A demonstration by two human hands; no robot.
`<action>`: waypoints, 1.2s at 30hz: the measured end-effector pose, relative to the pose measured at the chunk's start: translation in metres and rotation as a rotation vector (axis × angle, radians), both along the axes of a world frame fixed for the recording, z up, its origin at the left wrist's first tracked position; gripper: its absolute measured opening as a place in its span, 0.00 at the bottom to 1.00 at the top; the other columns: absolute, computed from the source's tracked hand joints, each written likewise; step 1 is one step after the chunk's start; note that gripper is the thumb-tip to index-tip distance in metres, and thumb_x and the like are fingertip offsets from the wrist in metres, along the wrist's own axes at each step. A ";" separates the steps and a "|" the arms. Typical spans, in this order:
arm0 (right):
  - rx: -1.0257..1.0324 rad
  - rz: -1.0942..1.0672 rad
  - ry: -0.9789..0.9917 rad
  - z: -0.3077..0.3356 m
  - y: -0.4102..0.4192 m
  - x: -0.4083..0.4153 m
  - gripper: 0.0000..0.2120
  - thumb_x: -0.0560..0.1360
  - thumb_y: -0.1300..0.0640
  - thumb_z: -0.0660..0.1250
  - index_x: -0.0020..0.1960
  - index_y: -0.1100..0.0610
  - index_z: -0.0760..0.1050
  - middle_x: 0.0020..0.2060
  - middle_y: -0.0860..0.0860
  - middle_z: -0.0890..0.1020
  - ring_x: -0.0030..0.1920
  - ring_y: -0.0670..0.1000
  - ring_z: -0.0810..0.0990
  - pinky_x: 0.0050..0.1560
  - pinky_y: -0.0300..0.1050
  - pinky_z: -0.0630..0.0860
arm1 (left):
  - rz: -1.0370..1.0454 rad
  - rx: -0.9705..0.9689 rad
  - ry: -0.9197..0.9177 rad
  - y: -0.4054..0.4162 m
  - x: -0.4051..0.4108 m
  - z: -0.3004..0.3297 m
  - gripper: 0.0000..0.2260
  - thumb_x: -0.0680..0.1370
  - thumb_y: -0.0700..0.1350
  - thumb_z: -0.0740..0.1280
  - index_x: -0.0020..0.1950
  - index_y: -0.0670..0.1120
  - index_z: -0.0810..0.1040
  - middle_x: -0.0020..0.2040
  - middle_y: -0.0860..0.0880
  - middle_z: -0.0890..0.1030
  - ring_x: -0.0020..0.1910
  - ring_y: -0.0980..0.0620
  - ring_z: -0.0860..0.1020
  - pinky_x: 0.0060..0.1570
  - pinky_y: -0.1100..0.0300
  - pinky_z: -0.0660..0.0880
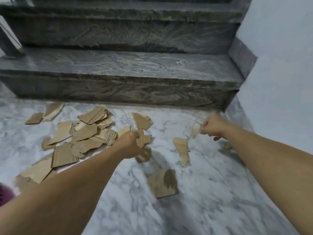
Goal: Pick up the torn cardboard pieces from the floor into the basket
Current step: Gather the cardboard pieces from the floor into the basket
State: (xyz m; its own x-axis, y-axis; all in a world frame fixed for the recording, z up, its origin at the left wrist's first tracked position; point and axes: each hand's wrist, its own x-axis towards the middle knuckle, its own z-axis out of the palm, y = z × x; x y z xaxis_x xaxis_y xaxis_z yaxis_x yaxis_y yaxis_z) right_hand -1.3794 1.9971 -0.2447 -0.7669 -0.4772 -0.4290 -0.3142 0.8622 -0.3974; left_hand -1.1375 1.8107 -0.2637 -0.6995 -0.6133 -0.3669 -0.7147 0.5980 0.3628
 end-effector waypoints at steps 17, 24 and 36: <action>-0.022 0.060 0.290 -0.107 -0.041 -0.019 0.12 0.76 0.56 0.67 0.57 0.59 0.80 0.60 0.57 0.77 0.63 0.61 0.74 0.60 0.48 0.73 | -0.094 -0.183 -0.135 -0.028 -0.030 -0.081 0.33 0.68 0.57 0.71 0.71 0.58 0.62 0.70 0.45 0.63 0.66 0.39 0.64 0.62 0.46 0.69; -0.196 0.072 0.072 -0.097 -0.040 0.049 0.14 0.73 0.65 0.61 0.53 0.52 0.77 0.53 0.54 0.81 0.52 0.56 0.79 0.49 0.44 0.78 | -0.128 -0.229 -0.067 -0.023 -0.020 -0.089 0.23 0.70 0.54 0.66 0.65 0.52 0.70 0.64 0.44 0.74 0.62 0.43 0.71 0.62 0.51 0.68; 0.001 0.299 -0.038 -0.088 -0.008 0.104 0.52 0.59 0.27 0.72 0.77 0.39 0.55 0.80 0.47 0.49 0.79 0.55 0.45 0.76 0.59 0.49 | 0.127 -0.207 0.146 -0.004 0.030 -0.082 0.28 0.71 0.61 0.65 0.66 0.47 0.70 0.67 0.46 0.70 0.68 0.44 0.66 0.65 0.44 0.62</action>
